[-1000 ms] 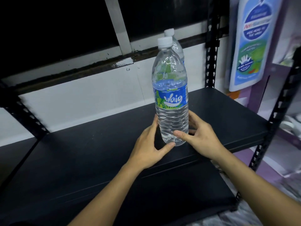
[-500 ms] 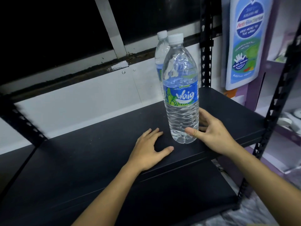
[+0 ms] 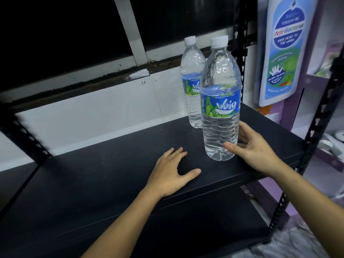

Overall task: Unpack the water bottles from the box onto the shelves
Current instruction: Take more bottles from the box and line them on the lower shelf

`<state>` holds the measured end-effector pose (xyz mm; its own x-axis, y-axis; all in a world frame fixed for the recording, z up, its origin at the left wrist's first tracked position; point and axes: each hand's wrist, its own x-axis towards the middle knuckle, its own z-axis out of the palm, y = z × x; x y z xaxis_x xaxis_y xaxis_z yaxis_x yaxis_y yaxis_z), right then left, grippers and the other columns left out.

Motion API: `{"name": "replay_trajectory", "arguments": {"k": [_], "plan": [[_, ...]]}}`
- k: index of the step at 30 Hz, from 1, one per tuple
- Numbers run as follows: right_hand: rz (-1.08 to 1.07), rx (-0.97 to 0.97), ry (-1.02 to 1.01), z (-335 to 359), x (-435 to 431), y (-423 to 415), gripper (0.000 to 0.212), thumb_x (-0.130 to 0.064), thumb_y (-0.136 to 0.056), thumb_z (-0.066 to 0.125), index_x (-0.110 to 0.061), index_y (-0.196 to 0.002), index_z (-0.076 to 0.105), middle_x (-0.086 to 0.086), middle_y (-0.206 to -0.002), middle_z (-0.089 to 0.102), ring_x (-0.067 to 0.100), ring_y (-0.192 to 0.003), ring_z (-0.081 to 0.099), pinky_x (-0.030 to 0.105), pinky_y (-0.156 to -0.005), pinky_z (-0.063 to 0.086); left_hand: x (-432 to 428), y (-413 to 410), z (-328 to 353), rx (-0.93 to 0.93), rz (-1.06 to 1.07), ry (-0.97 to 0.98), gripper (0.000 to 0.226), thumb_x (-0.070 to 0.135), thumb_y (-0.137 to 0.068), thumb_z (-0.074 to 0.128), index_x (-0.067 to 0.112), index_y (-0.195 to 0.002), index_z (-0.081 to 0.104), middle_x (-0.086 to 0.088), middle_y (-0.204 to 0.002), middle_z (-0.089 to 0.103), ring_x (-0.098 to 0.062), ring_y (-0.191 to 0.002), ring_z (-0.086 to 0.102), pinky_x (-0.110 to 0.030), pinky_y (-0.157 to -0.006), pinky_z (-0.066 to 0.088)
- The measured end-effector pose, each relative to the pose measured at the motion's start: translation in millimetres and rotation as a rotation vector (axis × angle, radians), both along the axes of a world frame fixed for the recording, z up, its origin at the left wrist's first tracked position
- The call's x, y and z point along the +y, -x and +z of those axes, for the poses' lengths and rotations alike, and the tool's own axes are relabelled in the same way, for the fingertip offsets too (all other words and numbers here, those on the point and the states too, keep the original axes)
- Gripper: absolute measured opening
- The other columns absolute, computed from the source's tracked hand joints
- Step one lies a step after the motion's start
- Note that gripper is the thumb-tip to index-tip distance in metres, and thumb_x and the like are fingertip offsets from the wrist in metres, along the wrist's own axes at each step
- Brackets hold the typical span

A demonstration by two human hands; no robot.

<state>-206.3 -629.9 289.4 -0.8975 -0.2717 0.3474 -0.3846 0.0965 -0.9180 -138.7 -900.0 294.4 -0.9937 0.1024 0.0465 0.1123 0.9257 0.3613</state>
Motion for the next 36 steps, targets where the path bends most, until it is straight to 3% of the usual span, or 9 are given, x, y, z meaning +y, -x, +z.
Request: {"name": "replay_trajectory", "arguments": {"k": [3,11,16,20,25,36], "plan": [[0.016,-0.008,0.003,1,-1,2,0.080,-0.048,-0.080,0.080,-0.028,-0.149,0.046,-0.009,-0.140,0.065,0.012,-0.132,0.060,0.051,-0.113,0.046,0,0,-1,0.002,-0.001,0.002,0.085,0.080,-0.084,0.052,0.036,-0.155,0.037,0.021,-0.166,0.021,-0.003,-0.155,0.006,-0.035,-0.128,0.011],[0.038,-0.035,0.029,3,-9,13,0.067,-0.014,-0.091,0.073,-0.025,-0.151,0.044,-0.010,-0.140,0.065,0.008,-0.132,0.060,0.046,-0.116,0.044,1,0,-1,0.006,0.006,-0.004,0.085,0.079,-0.084,0.053,0.035,-0.155,0.037,0.021,-0.166,0.021,-0.003,-0.156,0.006,-0.034,-0.128,0.009],[0.041,-0.046,0.046,7,-17,21,0.072,-0.024,-0.087,0.074,-0.026,-0.152,0.043,-0.010,-0.141,0.065,0.009,-0.132,0.060,0.043,-0.116,0.044,1,0,0,-0.004,0.010,-0.006,0.086,0.079,-0.084,0.052,0.035,-0.156,0.036,0.021,-0.166,0.020,-0.004,-0.156,0.006,-0.035,-0.128,0.010],[0.030,-0.054,0.038,7,-22,28,0.069,-0.014,-0.093,0.072,-0.027,-0.153,0.041,-0.012,-0.142,0.063,0.006,-0.131,0.060,0.044,-0.116,0.044,1,-1,1,-0.006,0.009,0.000,0.085,0.079,-0.085,0.052,0.035,-0.156,0.035,0.021,-0.167,0.020,-0.004,-0.156,0.006,-0.036,-0.128,0.010],[-0.001,-0.040,-0.001,7,-26,34,0.069,-0.017,-0.094,0.073,-0.033,-0.153,0.041,-0.011,-0.145,0.061,0.010,-0.136,0.056,0.049,-0.118,0.041,1,-1,1,-0.013,0.006,0.005,0.085,0.079,-0.086,0.051,0.034,-0.157,0.034,0.021,-0.167,0.019,-0.005,-0.156,0.005,-0.037,-0.129,0.010],[-0.040,-0.143,0.023,6,-35,47,0.065,-0.013,-0.094,0.070,-0.010,-0.147,0.033,-0.010,-0.136,0.064,0.006,-0.124,0.063,0.047,-0.113,0.047,3,-4,4,-0.020,0.007,0.007,0.085,0.078,-0.086,0.050,0.034,-0.157,0.033,0.021,-0.167,0.017,-0.004,-0.156,0.004,-0.036,-0.129,0.008]]}}
